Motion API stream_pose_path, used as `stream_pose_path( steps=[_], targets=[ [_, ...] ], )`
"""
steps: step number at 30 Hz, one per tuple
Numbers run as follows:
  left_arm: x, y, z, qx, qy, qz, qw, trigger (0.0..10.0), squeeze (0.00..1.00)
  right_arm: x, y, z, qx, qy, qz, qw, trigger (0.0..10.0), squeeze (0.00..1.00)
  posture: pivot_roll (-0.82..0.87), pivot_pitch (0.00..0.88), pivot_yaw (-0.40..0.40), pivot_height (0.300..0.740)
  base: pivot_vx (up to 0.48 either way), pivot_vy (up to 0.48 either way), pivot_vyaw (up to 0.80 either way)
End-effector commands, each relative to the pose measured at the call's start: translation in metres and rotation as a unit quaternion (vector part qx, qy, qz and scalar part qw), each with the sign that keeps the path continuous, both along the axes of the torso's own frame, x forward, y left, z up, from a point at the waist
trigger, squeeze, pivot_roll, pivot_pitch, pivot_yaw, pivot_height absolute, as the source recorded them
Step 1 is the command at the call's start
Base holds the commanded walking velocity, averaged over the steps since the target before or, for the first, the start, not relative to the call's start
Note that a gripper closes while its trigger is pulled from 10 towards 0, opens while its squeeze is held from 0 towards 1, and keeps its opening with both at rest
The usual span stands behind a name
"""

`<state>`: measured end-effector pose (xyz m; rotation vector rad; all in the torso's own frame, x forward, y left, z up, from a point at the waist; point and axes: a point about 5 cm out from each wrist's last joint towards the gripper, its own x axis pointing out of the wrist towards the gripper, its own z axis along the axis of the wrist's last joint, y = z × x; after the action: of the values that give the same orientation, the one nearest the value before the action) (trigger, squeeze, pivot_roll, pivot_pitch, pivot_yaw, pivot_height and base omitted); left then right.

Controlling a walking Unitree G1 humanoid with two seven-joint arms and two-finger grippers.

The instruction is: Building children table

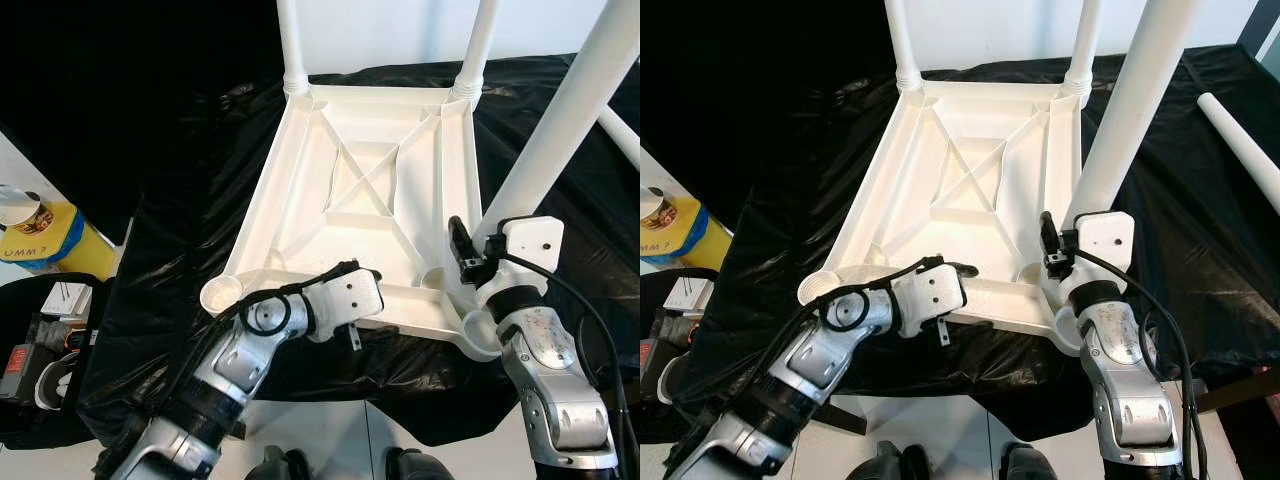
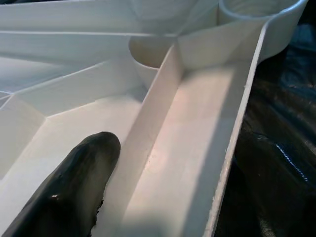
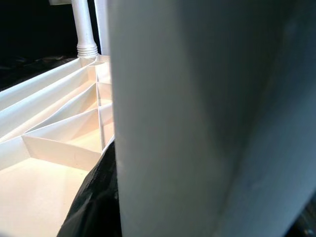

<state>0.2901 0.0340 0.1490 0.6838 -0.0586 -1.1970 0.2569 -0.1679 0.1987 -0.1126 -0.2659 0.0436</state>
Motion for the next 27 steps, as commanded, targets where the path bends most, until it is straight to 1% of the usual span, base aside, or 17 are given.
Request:
stream_pose_path(
  steps=[1, 2, 4, 5, 7, 8, 9, 11, 13, 19, 20, 21, 22, 23, 24, 25, 27],
  targets=[
    [0.018, 0.011, 0.004, -0.03, -0.059, 0.122, 0.99, 10.0, 0.0, -0.003, 0.001, 0.002, 0.005, -0.009, 0.0, 1.0, 10.0, 0.0, -0.16, 0.177, 0.072, 0.74, 0.0, 0.0, 0.0],
    [0.018, 0.011, 0.004, -0.03, -0.059, 0.122, 0.99, 10.0, 0.0, -0.003, 0.001, 0.002, 0.005, -0.009, 0.0, 1.0, 10.0, 0.0, -0.16, 0.177, 0.072, 0.74, 0.0, 0.0, 0.0],
    [0.03, 0.016, 0.009, -0.034, -0.087, 0.168, 0.981, 10.0, 0.0, -0.005, 0.001, 0.001, 0.006, -0.008, -0.001, 1.0, 10.0, 0.0, -0.16, 0.175, 0.073, 0.74, 0.0, 0.0, 0.0],
    [0.03, 0.016, 0.009, -0.034, -0.087, 0.168, 0.981, 10.0, 0.0, -0.005, 0.001, 0.001, 0.006, -0.008, -0.001, 1.0, 10.0, 0.0, -0.16, 0.175, 0.073, 0.74, 0.0, 0.0, 0.0],
    [0.04, 0.021, 0.016, -0.044, -0.114, 0.205, 0.971, 10.0, 0.0, -0.005, 0.001, 0.0, 0.007, -0.008, -0.001, 1.0, 10.0, 0.0, -0.17, 0.173, 0.075, 0.74, 0.0, 0.0, 0.0],
    [0.04, 0.021, 0.016, -0.044, -0.114, 0.205, 0.971, 10.0, 0.0, -0.005, 0.001, 0.0, 0.007, -0.008, -0.001, 1.0, 10.0, 0.0, -0.17, 0.173, 0.075, 0.74, 0.0, 0.0, 0.0],
    [0.045, 0.024, 0.019, -0.047, -0.124, 0.221, 0.966, 10.0, 0.0, -0.005, 0.001, 0.0, 0.008, -0.007, -0.001, 1.0, 10.0, 0.0, -0.17, 0.173, 0.075, 0.74, 0.0, 0.0, 0.0],
    [0.051, 0.028, 0.024, -0.051, -0.138, 0.237, 0.96, 10.0, 0.0, -0.006, 0.001, -0.001, 0.008, -0.007, -0.002, 1.0, 10.0, 0.0, -0.17, 0.169, 0.077, 0.74, 0.0, 0.0, 0.0],
    [0.053, 0.029, 0.026, -0.05, -0.147, 0.241, 0.958, 10.0, 0.0, -0.006, 0.0, -0.002, 0.009, -0.006, -0.002, 1.0, 10.0, 0.0, -0.17, 0.166, 0.077, 0.74, 0.0, 0.0, 0.0],
    [0.053, 0.03, 0.027, -0.052, -0.147, 0.238, 0.959, 10.0, 0.0, -0.007, 0.0, -0.003, 0.009, -0.005, -0.003, 1.0, 10.0, 0.0, -0.17, 0.164, 0.078, 0.74, 0.0, 0.0, 0.0],
    [0.05, 0.028, 0.028, -0.061, -0.131, 0.215, 0.966, 10.0, 0.0, -0.007, 0.0, -0.004, 0.01, -0.003, -0.003, 1.0, 10.0, 0.0, -0.17, 0.164, 0.078, 0.74, 0.0, 0.0, 0.0],
    [0.042, 0.024, 0.026, -0.078, -0.096, 0.18, 0.976, 10.0, 0.0, -0.008, -0.001, -0.006, 0.014, 0.002, -0.005, 1.0, 10.0, 0.0, -0.17, 0.159, 0.074, 0.74, 0.0, 0.0, 0.0],
    [0.037, 0.021, 0.025, -0.09, -0.072, 0.154, 0.981, 10.0, 0.0, -0.009, -0.002, -0.008, 0.018, 0.005, -0.006, 1.0, 10.0, 0.0, -0.17, 0.159, 0.074, 0.74, 0.0, 0.0, 0.0],
    [0.037, 0.021, 0.025, -0.09, -0.072, 0.154, 0.981, 10.0, 0.0, -0.009, -0.002, -0.008, 0.018, 0.005, -0.006, 1.0, 10.0, 0.0, -0.17, 0.159, 0.074, 0.74, 0.0, 0.0, 0.0],
    [0.029, 0.018, 0.025, -0.109, -0.041, 0.121, 0.986, 10.0, 0.0, -0.009, -0.003, -0.009, 0.021, 0.009, -0.007, 1.0, 10.0, 0.0, -0.17, 0.157, 0.073, 0.74, 0.0, 0.0, 0.0],
    [0.029, 0.018, 0.025, -0.109, -0.041, 0.121, 0.986, 10.0, 0.0, -0.009, -0.003, -0.009, 0.021, 0.009, -0.007, 1.0, 10.0, 0.0, -0.17, 0.157, 0.073, 0.74, 0.0, 0.0, 0.0],
    [0.012, 0.012, 0.025, -0.132, 0.008, 0.055, 0.99, 10.0, 0.0, -0.01, -0.005, -0.014, 0.025, 0.018, -0.007, 1.0, 10.0, 0.0, -0.17, 0.156, 0.069, 0.74, 0.0, 0.0, 0.0]
  ],
)
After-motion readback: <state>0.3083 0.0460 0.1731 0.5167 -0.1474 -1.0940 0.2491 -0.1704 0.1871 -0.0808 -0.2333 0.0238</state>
